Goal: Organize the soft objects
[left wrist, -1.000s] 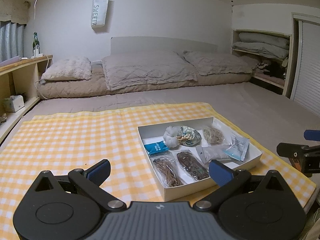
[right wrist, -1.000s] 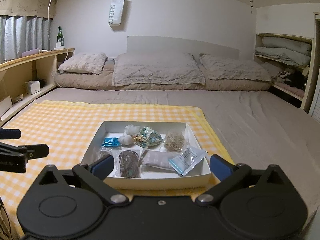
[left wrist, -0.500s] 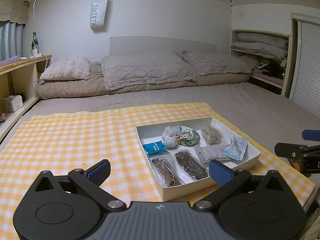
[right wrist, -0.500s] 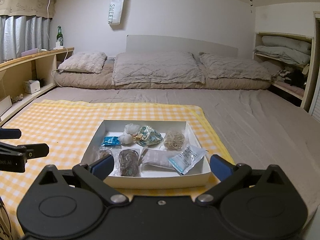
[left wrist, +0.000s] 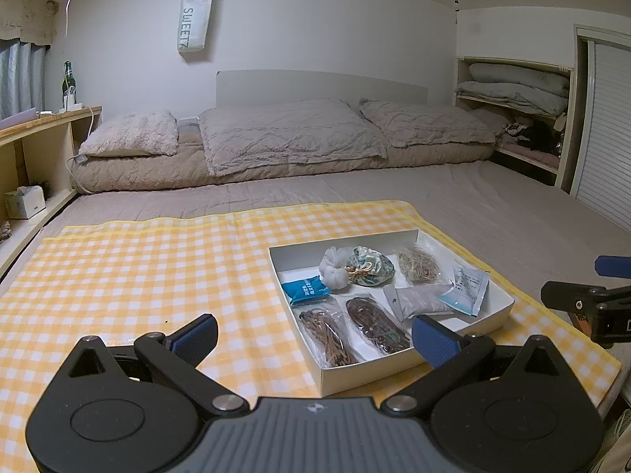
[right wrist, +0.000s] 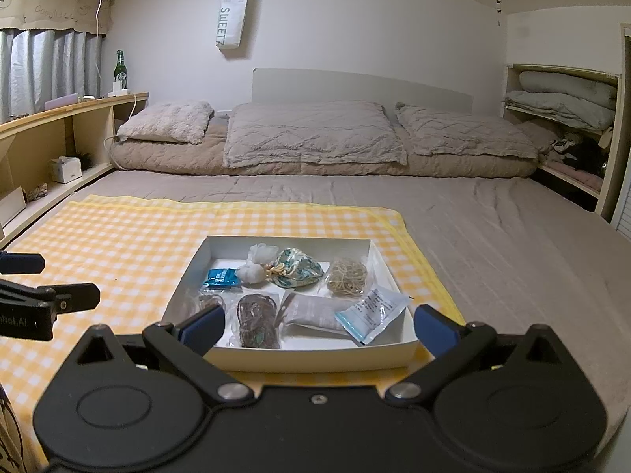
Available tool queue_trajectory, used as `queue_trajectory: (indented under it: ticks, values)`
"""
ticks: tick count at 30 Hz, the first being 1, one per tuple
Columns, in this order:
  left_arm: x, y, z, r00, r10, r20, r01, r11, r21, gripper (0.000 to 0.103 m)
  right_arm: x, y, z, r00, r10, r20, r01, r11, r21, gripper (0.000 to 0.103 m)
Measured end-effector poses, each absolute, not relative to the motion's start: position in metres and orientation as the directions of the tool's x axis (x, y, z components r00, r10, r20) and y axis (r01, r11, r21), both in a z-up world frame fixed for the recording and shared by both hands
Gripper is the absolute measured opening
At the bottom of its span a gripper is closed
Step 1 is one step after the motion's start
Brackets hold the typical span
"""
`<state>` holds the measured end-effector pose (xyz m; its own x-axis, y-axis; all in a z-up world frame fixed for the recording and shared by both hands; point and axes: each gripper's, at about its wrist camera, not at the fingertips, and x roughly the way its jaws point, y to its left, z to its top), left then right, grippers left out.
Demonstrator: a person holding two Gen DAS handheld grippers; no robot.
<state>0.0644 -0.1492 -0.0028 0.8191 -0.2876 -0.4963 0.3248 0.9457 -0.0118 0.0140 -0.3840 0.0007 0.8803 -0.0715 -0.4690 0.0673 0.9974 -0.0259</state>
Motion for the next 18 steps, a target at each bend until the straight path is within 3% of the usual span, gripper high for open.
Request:
queue_trajectory:
  ticks: [18]
  values:
    - [0.0644,-0.1495,-0.0027,0.82,-0.286,-0.496,0.324,0.946,-0.011,0.103,0.0139,-0.3852,-0.0017,0.879,-0.069,-0.471,0.066,0.998,-0.023,0.103]
